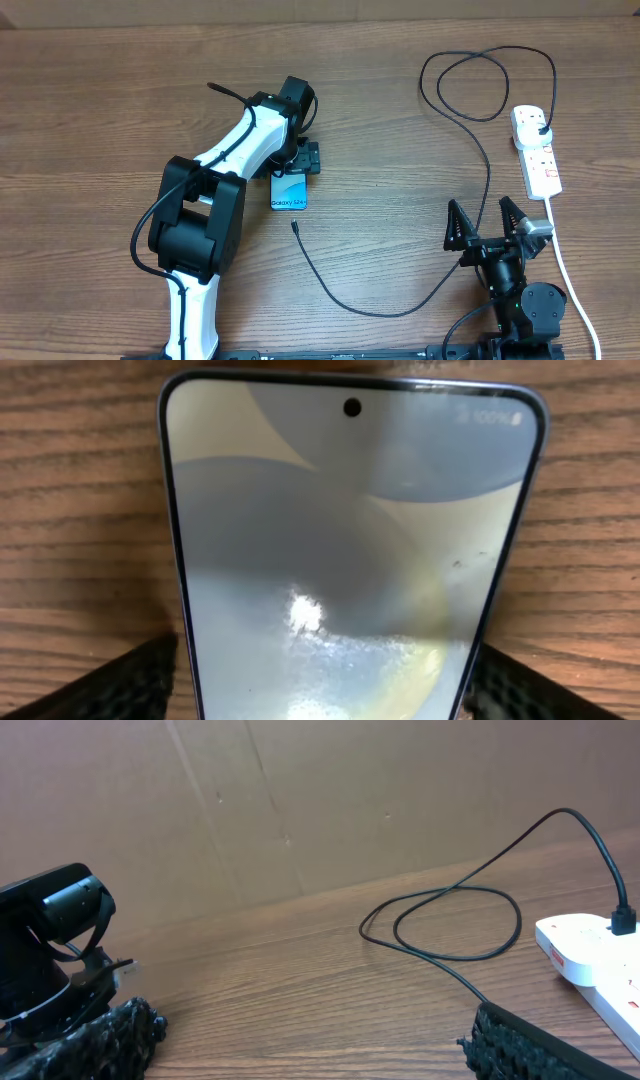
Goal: Plug charger to phone and switch on socket
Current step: 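Lower the left gripper onto the phone's top edge and close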
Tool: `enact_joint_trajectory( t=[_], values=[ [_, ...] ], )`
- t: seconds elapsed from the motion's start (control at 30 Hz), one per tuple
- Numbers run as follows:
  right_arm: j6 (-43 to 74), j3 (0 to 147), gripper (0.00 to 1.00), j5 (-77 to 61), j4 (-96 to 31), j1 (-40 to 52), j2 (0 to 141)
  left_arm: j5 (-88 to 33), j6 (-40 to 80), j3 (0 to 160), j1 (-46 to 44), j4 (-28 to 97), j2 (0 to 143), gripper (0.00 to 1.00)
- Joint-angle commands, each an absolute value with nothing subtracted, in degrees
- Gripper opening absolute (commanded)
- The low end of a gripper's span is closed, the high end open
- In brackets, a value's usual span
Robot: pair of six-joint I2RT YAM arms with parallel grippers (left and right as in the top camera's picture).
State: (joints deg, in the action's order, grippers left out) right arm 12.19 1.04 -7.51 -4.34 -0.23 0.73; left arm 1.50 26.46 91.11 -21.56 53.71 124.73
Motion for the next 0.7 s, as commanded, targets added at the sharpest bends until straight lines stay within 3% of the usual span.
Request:
enact_joint_trajectory(
  t=[0.0,0.2,0.3,0.67],
  values=[
    [12.12,0.45,1.00,-7.62,-4.10,-0.01,0.16,1.85,25.76,89.27,-21.78,53.34,126.32,0.89],
    [12.12,0.45,1.00,-7.62,-4.10,-0.01,0.16,1.43,25.76,89.27,-21.78,53.56,126.32,0.83],
    [12.12,0.45,1.00,-7.62,-4.10,-0.01,0.16,-0.05,25.67,89.30,-21.76,53.49,126.32,0.75],
    [12.12,0.45,1.00,-7.62,-4.10,-0.01,0.16,-2.02,24.23,90.11,-21.65,53.84,125.80,0.68]
  ],
)
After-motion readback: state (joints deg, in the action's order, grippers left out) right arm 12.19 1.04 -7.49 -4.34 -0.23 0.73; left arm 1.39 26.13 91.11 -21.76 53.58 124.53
